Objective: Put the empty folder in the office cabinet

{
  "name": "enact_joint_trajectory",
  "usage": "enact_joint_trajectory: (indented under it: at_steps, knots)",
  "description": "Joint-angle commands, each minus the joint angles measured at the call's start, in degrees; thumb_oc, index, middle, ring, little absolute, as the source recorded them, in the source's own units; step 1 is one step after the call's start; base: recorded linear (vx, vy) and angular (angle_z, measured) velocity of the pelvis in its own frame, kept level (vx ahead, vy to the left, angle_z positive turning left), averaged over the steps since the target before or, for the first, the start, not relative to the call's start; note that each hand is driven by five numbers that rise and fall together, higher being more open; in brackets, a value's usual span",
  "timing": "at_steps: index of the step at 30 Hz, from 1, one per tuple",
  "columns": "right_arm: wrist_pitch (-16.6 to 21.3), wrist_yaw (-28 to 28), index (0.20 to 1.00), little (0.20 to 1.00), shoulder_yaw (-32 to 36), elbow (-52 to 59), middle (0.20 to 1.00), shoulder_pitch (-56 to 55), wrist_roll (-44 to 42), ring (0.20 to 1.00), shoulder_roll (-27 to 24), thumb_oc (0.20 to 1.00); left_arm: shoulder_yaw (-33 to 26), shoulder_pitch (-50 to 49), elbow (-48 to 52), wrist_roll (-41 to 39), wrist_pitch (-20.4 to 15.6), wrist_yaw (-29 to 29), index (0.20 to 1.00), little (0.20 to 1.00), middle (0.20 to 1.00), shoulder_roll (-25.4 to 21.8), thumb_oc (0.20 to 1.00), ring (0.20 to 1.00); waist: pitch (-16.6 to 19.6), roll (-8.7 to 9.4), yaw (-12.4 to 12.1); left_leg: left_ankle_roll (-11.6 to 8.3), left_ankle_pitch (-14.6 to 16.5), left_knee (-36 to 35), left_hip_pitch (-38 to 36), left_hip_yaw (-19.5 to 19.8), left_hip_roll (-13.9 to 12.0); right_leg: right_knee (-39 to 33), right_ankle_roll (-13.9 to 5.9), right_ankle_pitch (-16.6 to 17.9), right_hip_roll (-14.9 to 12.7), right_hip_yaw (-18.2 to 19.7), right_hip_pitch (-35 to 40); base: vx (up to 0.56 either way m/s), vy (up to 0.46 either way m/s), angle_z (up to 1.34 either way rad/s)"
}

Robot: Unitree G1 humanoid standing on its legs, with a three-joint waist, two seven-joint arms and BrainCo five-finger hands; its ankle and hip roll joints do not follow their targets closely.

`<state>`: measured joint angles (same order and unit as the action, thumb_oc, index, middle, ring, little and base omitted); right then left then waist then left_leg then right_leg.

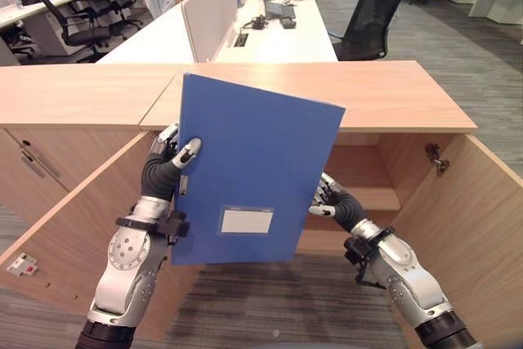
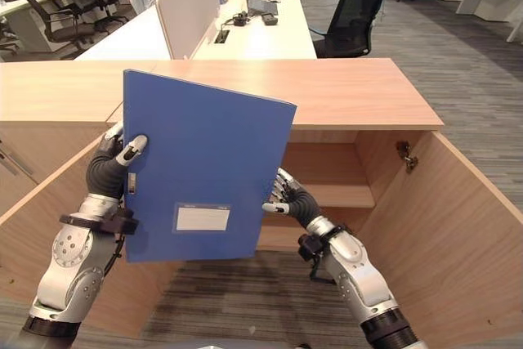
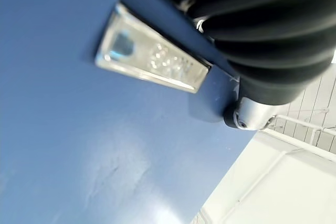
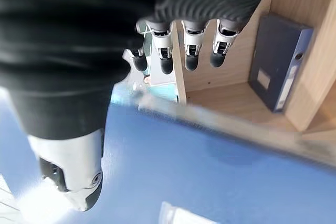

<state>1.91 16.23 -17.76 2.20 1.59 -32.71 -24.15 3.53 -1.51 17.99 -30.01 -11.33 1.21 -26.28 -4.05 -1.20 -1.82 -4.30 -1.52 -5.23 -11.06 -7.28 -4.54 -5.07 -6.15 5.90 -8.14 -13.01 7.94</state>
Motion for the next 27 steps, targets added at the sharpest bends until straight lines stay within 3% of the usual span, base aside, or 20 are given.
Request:
enact_joint_trajectory:
  at_steps: [1, 13, 27]
  knots:
    - [2.3, 0.3, 1.000, 1.000, -1.4, 1.1, 1.000, 6.2, -4.3, 1.000, 2.5, 1.000, 0.9, 7.9, 0.3, -1.1, -2.5, 0.7, 0.200, 0.200, 0.200, 0.5, 0.200, 0.200, 0.9, 1.31, 0.9, -0.47, 2.2, 0.2, 0.9, 1.2, 0.0, 1.2, -2.10, -6.3, 0.3, 2.4, 2.6, 0.00, 0.000, 0.00]
    - [1.0, 1.3, 1.000, 1.000, -4.6, -0.2, 1.000, 7.8, -8.1, 1.000, 4.6, 1.000, 7.2, 9.4, 1.3, -5.2, -0.2, 4.9, 0.200, 0.200, 0.200, 0.7, 0.200, 0.200, 0.9, 1.61, 1.1, -0.06, 2.5, 0.2, 0.6, 1.1, 0.4, 1.8, -2.33, -6.3, 0.0, 2.5, 2.3, 0.00, 0.000, 0.00]
    - [-1.0, 5.4, 1.000, 1.000, -5.6, 0.7, 1.000, 8.1, -14.6, 1.000, 4.8, 1.000, 9.0, 7.9, 0.9, -11.1, 2.8, 9.8, 0.200, 0.200, 0.200, 0.3, 0.200, 0.200, 1.0, 1.91, 0.7, 0.28, 2.5, 0.2, 0.7, 1.3, 0.7, 2.1, -2.59, -6.0, -0.4, 2.6, 2.1, 0.00, 0.000, 0.00]
